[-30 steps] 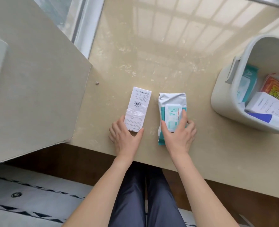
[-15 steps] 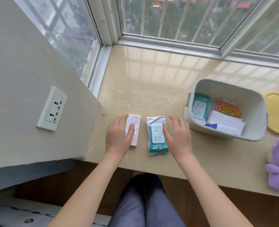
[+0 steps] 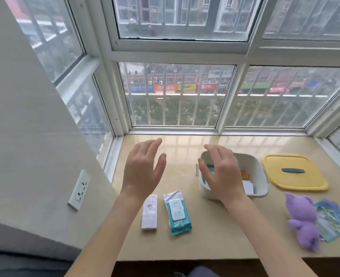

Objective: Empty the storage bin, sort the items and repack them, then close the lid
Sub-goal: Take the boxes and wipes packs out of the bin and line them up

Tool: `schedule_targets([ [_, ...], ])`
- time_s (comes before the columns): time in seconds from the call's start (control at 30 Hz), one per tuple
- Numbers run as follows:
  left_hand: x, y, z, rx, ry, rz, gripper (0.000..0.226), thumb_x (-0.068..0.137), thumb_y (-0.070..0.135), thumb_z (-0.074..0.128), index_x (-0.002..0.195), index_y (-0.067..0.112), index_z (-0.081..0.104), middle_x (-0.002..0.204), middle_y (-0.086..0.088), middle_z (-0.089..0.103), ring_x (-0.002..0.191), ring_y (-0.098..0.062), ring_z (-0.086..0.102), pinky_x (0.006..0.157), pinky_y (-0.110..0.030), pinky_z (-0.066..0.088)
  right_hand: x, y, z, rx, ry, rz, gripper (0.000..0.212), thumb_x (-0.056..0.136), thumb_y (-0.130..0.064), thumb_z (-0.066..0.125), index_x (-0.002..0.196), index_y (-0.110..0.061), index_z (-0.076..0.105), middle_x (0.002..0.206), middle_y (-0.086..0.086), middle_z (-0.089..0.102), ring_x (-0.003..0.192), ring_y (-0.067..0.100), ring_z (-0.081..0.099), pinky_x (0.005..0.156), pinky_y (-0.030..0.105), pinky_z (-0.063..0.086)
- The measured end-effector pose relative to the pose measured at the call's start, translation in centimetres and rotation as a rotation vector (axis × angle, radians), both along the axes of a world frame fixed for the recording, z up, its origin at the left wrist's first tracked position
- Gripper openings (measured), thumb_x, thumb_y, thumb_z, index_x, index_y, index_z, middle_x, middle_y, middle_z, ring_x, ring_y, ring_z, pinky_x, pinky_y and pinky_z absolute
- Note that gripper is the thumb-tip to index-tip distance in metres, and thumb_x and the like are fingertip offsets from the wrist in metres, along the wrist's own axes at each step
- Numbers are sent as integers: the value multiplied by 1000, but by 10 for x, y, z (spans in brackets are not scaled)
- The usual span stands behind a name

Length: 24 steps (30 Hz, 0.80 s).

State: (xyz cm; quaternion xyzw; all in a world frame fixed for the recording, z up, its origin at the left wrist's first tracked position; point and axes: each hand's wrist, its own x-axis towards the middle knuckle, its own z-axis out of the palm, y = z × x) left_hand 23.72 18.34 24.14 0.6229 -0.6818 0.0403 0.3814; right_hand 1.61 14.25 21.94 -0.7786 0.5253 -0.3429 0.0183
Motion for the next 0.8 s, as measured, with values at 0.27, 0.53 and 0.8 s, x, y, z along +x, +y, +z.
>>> schedule_targets([
  [0.27, -61, 15, -48, 126, 22, -111, 40, 93, 30, 45, 119, 7, 64, 105, -4, 66, 96, -22, 56, 89, -30, 43, -52, 49, -52, 189, -51, -126, 45, 92, -45, 44, 120, -14, 60, 113, 4, 62, 105, 22, 54, 90, 37, 49],
  [0.53, -139, -39, -68, 209, 17, -128, 42, 94, 31, 44, 122, 7, 61, 109, -6, 66, 100, -24, 57, 91, -30, 42, -148, 0, -68, 248, -32, -178, 46, 91, -44, 44, 123, -14, 60, 115, 3, 61, 103, 23, 53, 91, 39, 46],
  [0.8, -234, -101, -112, 427, 65, -80, 55, 93, 37, 38, 143, 17, 44, 135, -3, 55, 124, -21, 47, 105, -30, 35, -256, -82, -114, 393, 36, -114, 62, 85, -51, 49, 136, -16, 52, 133, 11, 53, 125, 28, 46, 100, 43, 41],
])
